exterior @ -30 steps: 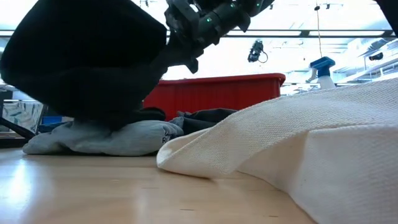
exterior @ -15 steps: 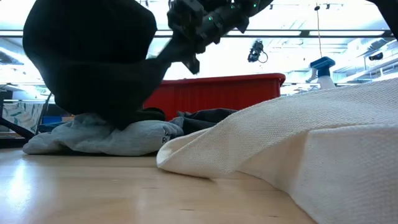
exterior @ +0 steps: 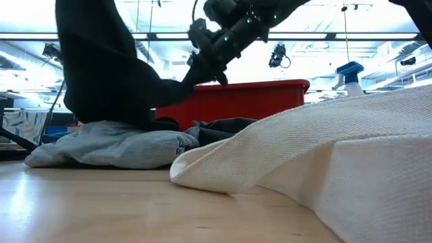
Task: Fold laundry
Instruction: Fold the black shirt
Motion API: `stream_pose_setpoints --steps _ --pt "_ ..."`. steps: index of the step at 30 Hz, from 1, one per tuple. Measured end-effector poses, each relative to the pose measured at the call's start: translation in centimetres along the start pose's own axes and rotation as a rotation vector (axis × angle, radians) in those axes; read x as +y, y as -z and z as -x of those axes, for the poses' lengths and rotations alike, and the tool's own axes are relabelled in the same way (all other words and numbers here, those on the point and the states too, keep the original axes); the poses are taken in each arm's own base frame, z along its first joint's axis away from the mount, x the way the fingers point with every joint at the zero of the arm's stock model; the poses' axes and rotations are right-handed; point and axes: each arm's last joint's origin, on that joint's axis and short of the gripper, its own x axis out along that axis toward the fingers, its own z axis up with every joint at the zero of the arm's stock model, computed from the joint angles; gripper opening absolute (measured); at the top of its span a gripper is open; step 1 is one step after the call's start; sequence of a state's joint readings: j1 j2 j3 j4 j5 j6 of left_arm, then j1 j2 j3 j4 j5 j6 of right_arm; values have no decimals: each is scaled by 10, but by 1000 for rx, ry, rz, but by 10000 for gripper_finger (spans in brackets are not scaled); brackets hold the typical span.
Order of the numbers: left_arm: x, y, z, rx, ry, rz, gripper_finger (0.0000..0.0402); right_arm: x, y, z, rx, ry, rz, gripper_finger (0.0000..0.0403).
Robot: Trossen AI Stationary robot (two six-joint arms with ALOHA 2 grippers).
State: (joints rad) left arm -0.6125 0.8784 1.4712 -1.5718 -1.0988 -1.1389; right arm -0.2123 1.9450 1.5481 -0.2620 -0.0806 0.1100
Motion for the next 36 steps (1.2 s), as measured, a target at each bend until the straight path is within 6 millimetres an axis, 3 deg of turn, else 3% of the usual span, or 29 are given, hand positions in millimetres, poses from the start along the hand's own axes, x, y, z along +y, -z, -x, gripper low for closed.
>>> stream_pose_setpoints --steps 12,19,26,30,36 --pt "-6 2 -2 30 6 -76 12 -14 25 -15 -81 44 10 6" --pt "-6 3 -2 47 14 -88 13 -19 45 -51 -94 14 9 7" --pt "-7 4 -2 99 41 -105 14 -20 47 -58 -93 24 -27 13" --pt "-7 5 -2 115 51 -131 15 -23 50 -58 -64 50 -18 50" --pt "-7 5 -2 124 52 -132 15 -34 52 -51 19 48 -76 144"
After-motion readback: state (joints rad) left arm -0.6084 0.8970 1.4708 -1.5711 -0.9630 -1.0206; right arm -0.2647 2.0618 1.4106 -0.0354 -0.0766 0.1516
